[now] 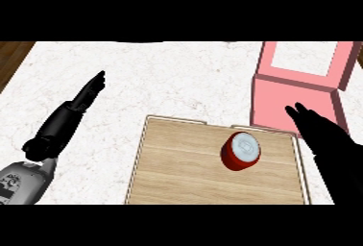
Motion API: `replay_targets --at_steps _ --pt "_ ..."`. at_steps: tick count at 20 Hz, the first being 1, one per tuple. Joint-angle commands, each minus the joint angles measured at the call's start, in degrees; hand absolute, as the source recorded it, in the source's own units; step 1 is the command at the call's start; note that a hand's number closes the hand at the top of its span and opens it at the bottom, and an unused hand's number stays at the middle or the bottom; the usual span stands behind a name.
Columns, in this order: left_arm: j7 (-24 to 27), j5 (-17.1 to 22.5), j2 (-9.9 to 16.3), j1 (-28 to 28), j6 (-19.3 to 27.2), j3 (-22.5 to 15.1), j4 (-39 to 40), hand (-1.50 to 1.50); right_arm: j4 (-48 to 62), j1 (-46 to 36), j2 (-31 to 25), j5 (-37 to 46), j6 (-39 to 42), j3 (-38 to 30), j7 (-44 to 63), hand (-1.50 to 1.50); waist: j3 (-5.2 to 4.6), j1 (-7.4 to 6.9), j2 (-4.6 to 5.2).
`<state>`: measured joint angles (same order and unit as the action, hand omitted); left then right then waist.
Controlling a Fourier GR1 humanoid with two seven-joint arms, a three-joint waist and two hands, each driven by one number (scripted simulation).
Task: Pick the can from the tray and place it in the cardboard box
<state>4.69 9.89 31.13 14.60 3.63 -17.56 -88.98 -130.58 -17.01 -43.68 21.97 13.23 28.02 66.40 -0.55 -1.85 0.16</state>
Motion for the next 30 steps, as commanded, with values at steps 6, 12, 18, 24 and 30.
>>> replay_targets --at_steps 6,12,18,24,30 --pt "1.2 -1.8 -1.5 1.4 0.2 -0.1 2.8 0.0 8.2 -10.2 7.3 -4.7 6.9 5.4 18.7 -1.5 -0.01 0.54 0.0" --pt "1.7 -0.3 -0.9 0.3 -1.1 1.8 3.8 0.0 12.7 -11.0 12.8 -1.3 5.9 8.9 18.8 -1.5 0.05 1.87 -0.71" --pt "1.1 -1.8 -1.8 -0.2 0.2 1.4 4.0 0.0 19.7 -14.3 16.9 2.6 7.0 9.9 18.8 -1.5 0.16 2.09 -0.69" --pt "1.7 -2.0 -2.1 -0.3 -0.6 1.8 4.1 0.0 26.3 -16.6 22.7 6.1 9.5 11.2 18.8 -1.5 0.22 2.07 -0.59" --pt "3.3 -2.9 -3.1 -2.4 -0.1 1.8 4.2 0.0 28.4 -13.3 23.2 8.9 8.9 10.6 18.8 -1.5 0.37 2.63 -0.59"
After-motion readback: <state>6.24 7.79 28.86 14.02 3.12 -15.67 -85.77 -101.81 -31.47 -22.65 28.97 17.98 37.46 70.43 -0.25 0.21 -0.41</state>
